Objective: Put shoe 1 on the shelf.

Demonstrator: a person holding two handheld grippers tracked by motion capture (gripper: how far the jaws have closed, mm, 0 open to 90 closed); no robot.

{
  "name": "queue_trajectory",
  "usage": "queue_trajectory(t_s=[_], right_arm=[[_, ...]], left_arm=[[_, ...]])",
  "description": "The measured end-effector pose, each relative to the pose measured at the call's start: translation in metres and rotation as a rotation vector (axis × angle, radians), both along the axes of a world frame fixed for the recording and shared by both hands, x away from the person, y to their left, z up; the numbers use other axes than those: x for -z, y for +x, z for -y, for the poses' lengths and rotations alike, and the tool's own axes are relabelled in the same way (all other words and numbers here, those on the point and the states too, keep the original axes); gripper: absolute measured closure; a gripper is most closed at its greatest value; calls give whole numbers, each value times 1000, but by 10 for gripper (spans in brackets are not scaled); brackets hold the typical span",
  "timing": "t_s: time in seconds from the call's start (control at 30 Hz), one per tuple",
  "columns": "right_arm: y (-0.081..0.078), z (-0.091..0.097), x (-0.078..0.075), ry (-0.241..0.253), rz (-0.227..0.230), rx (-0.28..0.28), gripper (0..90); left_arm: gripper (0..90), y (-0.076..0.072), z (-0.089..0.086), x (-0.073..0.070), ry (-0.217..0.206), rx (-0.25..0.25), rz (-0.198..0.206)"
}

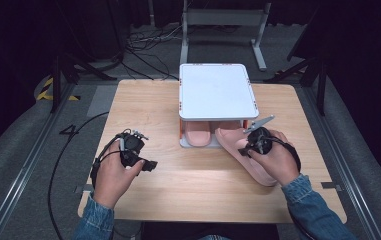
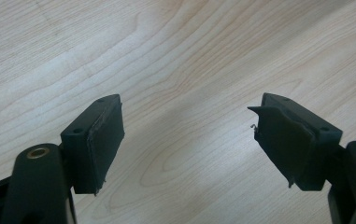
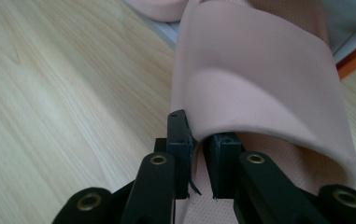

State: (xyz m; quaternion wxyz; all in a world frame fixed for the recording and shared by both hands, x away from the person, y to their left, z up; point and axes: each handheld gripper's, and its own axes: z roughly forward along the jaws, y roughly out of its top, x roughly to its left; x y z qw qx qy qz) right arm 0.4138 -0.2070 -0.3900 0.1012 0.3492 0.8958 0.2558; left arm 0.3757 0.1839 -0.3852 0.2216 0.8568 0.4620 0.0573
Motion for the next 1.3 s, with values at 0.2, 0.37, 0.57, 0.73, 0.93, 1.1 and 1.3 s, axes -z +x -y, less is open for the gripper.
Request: queue_trajectory(t_s=[0.2, 0.37, 0.57, 0.73, 0.93, 1.1, 1.3], right_arm=[[8, -17, 12, -11, -6, 62, 813], [10, -23, 18, -9, -1, 64, 727], [-8, -13, 12, 52, 29, 59, 514], [-33, 17, -2, 55, 60, 73, 493], [-42, 65, 5, -14, 46, 198, 481], [-57, 88, 23, -84, -44, 222, 439], [-70, 93, 43, -186, -169, 182, 441]], left_arm=[[239, 0, -1, 0, -2, 2, 2], [239, 2, 1, 0, -2, 8, 2], [239, 5, 5, 0, -2, 12, 4], [238, 10, 14, 0, 4, 40, 1], [237, 17, 23, 1, 3, 61, -5], [236, 21, 30, 1, 5, 82, -8], [236, 22, 32, 1, 5, 85, -6]])
